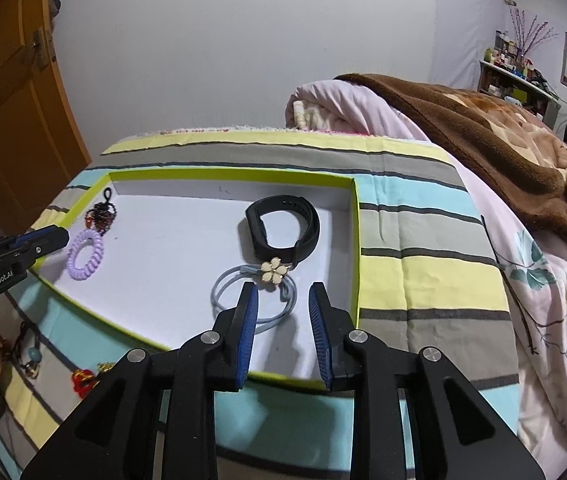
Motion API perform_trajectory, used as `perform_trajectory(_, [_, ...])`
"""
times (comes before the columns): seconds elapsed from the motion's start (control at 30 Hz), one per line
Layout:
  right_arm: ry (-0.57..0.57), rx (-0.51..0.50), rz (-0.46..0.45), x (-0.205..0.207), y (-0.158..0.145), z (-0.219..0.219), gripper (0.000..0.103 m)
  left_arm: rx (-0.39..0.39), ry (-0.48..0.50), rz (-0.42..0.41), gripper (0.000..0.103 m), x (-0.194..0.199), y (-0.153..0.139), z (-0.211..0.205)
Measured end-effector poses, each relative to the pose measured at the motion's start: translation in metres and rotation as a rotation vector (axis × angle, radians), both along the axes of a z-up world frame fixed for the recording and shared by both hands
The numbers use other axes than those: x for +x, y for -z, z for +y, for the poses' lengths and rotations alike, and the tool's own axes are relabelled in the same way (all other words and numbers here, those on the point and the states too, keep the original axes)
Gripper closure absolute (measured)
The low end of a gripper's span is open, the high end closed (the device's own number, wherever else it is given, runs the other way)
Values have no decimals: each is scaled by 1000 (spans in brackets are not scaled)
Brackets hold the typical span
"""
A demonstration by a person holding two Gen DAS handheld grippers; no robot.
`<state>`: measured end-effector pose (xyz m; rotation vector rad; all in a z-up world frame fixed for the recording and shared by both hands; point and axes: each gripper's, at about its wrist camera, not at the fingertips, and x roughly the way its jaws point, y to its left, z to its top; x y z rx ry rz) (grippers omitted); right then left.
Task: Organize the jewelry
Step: 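Carry both hair ties into the green box and open both tools, then withdraw both tools from the box toward the remaining jewelry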
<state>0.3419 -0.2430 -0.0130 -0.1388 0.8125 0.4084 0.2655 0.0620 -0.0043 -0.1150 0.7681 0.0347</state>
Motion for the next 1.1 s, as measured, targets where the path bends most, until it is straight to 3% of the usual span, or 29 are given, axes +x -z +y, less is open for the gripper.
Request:
perform_trajectory(0.57, [-51,88,-102,-106,-48,-16,76,11,33,-145,84,-105,-46,-20])
perform_trajectory(1.1, [-86,151,-118,-191,-56,-32,76,-1,20,-167,84,-191,-41,-22])
